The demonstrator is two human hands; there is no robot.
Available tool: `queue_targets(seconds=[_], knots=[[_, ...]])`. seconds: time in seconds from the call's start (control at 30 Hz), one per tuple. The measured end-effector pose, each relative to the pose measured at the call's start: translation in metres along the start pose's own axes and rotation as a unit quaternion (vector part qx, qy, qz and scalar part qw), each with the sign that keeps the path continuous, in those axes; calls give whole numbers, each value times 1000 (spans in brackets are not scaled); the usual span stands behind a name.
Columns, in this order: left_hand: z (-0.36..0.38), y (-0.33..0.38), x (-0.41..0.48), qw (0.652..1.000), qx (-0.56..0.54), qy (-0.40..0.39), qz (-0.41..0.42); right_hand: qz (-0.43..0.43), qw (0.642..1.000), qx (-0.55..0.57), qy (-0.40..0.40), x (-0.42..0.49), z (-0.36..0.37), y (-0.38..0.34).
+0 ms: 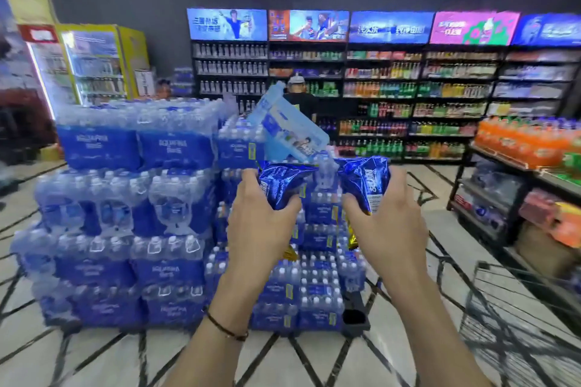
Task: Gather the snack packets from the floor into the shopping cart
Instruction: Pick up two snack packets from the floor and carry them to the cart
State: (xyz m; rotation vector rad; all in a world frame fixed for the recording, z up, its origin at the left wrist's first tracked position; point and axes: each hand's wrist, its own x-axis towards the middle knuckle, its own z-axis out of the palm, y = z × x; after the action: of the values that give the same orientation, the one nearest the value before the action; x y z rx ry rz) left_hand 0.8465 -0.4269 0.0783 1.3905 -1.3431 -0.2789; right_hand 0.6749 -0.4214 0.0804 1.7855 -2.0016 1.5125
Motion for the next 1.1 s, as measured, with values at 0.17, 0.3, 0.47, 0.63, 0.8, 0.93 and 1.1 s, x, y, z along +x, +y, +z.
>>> queue_targets(seconds=[0.17, 0.3, 0.47, 0.63, 0.8, 0.93, 1.1], knots=[[124, 59, -31, 994, -32, -97, 28, 56, 996, -62, 33, 32, -74, 118], [238, 118, -71, 983, -61, -166, 50, 118, 985, -102, 72, 53, -150, 228], [353, 184, -121, 957, -114, -262, 53, 190, 962, -163, 110, 67, -227, 336], [452, 213, -147, 934, -123, -333, 48, 247, 940, -189, 139, 85, -265, 422], [551, 213, -156, 917, -118, -379, 40, 295, 925, -206, 125, 104, -253, 500], [637, 203, -150, 895, -135, -424, 11, 328, 910, -230, 108, 132, -239, 563], [734, 202, -128, 877, -119, -466, -7, 376, 884, -263, 87, 187, -226, 627]])
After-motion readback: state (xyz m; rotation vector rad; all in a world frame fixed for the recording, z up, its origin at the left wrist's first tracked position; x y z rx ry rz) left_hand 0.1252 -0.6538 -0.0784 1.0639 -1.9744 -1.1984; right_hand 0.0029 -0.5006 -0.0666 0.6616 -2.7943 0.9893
